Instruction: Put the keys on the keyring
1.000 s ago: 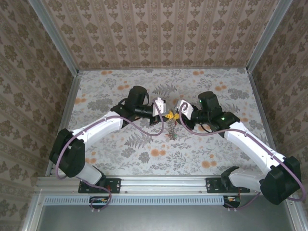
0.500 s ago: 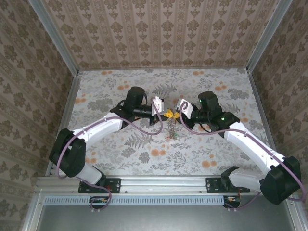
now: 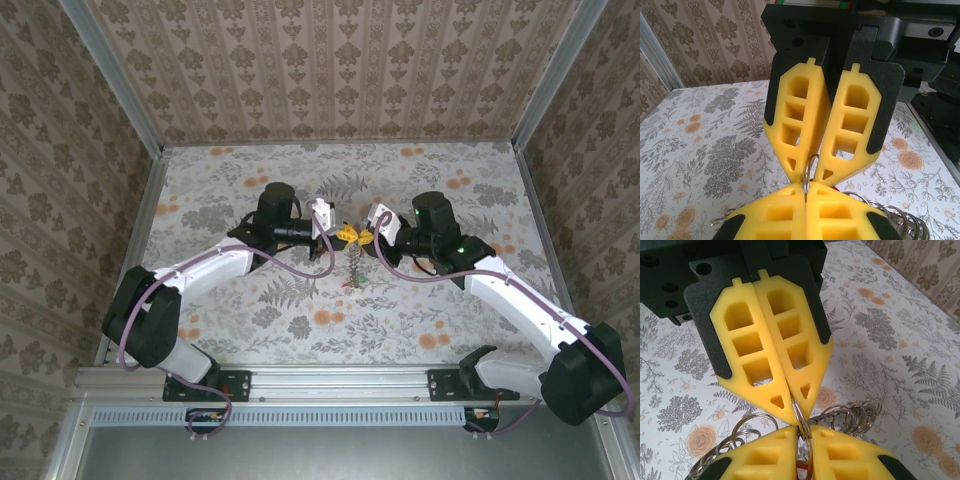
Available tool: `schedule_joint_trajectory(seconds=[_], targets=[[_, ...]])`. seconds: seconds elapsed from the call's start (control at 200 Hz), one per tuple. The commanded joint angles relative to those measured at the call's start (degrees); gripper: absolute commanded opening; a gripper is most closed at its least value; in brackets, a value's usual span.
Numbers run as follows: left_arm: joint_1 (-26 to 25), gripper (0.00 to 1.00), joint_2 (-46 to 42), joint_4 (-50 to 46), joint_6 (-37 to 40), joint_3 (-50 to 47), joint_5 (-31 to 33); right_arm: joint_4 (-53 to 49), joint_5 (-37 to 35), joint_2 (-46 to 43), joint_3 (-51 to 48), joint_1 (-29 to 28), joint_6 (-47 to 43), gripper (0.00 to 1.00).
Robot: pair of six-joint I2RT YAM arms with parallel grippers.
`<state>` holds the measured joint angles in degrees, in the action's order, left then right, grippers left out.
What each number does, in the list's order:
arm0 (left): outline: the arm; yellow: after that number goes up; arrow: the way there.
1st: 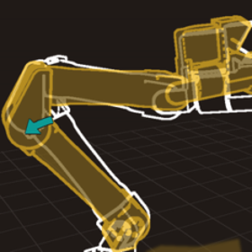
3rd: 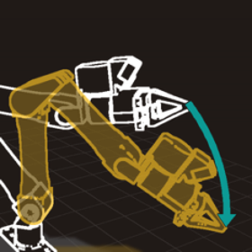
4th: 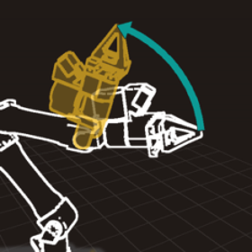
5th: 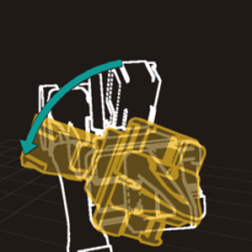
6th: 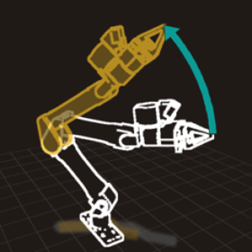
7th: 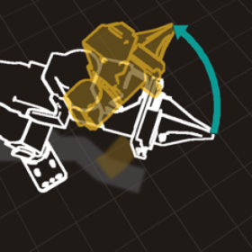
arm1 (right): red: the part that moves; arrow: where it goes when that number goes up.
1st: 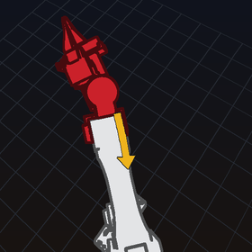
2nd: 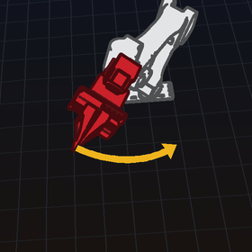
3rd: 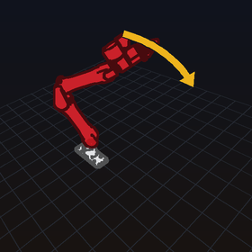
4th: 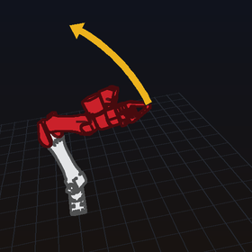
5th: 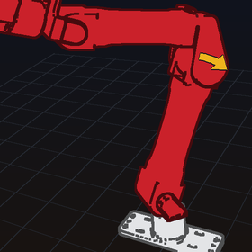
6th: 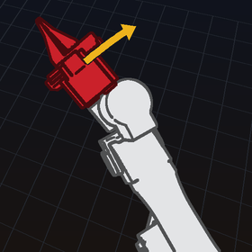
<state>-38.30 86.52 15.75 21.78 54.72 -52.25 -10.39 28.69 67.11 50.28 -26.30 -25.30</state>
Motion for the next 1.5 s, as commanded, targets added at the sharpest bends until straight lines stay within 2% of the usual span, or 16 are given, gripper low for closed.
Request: schedule_joint_trajectory(seconds=[0.0,0.26,0.385,0.44,0.49,0.565,0.705,0.845,1.28,1.495], targets=[[0.2,0.00,-0.6,3.3,-1.7,-0.3,-2.8,2.0,0.8,-1.3,-0.3,-0.2,0.1,0.16],[0.3,0.00,-0.5,3.6,-1.7,-0.3,-4.4,2.8,1.7,-0.9,-0.2,-0.2,0.6,0.15],[0.3,0.00,-0.7,2.9,-1.2,-0.3,-4.2,2.5,1.5,-0.9,0.1,-0.2,0.4,0.00],[0.3,0.00,-1.1,1.6,-0.3,-0.2,-3.6,1.8,1.3,-0.9,0.4,-0.2,0.2,0.00],[0.3,0.08,-1.5,0.4,0.5,-0.2,-2.4,1.1,0.9,-0.9,0.6,-0.2,-0.1,0.00],[0.2,0.11,-2.2,-2.4,2.5,0.2,-1.4,-0.6,0.4,-0.7,1.3,-0.2,-1.0,0.00],[-0.4,0.19,-2.9,-14.3,9.7,3.7,1.1,-3.8,0.1,-0.4,2.8,-0.3,-2.8,0.00],[-0.7,0.25,-3.2,-17.4,11.9,5.1,3.0,-5.5,0.4,-0.4,3.8,-0.4,-3.4,0.00],[-2.3,0.26,-0.7,-22.0,15.2,9.2,4.8,-6.0,0.9,-0.4,4.0,-0.6,-3.6,0.00],[-2.7,0.22,0.3,-25.5,17.1,10.9,5.7,-5.9,0.8,-0.7,4.1,-0.6,-3.8,0.00]])
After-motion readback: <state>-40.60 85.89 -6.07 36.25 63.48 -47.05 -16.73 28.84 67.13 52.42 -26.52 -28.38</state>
